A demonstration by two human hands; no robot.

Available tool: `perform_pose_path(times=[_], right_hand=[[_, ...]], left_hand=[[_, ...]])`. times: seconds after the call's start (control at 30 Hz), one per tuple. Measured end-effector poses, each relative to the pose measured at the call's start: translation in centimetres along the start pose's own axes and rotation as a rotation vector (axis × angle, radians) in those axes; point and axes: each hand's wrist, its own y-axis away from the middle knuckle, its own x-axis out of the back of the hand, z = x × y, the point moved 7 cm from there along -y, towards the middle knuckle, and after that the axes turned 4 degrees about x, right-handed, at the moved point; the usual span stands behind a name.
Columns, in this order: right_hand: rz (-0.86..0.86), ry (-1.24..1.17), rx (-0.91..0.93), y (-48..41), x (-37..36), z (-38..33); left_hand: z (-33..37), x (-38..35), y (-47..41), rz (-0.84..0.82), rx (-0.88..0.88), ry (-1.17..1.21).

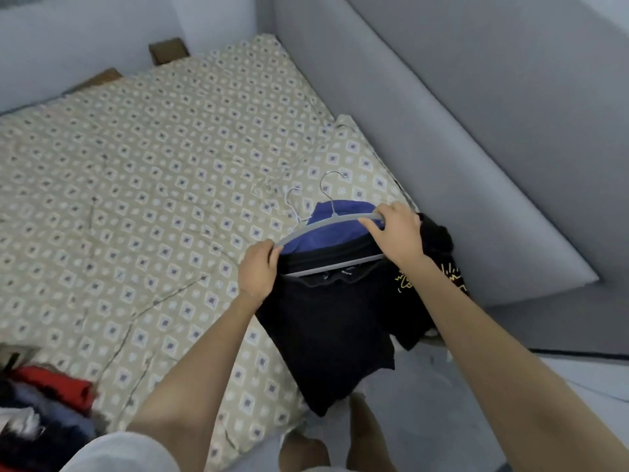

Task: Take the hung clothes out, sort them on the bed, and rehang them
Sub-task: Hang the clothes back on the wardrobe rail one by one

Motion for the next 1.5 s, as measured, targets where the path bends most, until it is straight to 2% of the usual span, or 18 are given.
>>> perform_pose_path(times=[0.23, 0.5, 0.87, 1.1, 1.3, 1.5], right_hand=[[0.197, -0.027, -0.221, 9.5, 6.8, 1.4], [0.363, -0.074, -0.483, 23.3, 11.9, 6.6], [0.605, -0.173, -0.831, 52.2, 13.0, 10.5], [0.766, -0.16, -1.044, 70.8, 12.7, 9.5], [0.882, -0.095, -1.238, 83.1, 12.4, 8.6], [1.016, -0.074, -1.404, 93.2, 12.8, 7.5]], left_hand=[[6.8, 2.4, 2.2, -0.035, -0.226, 0.031], [16.4, 0.6, 7.6, -0.126, -0.488, 0.089], [27.0, -5.3, 26.9, -0.277, -0.839, -0.004], [29.6, -10.4, 41.6, -0.51, -1.037, -0.013], [31.6, -12.9, 52.7, -0.681, -1.144, 0.0], [35.1, -14.4, 63.5, -0.98, -1.227, -0.005]])
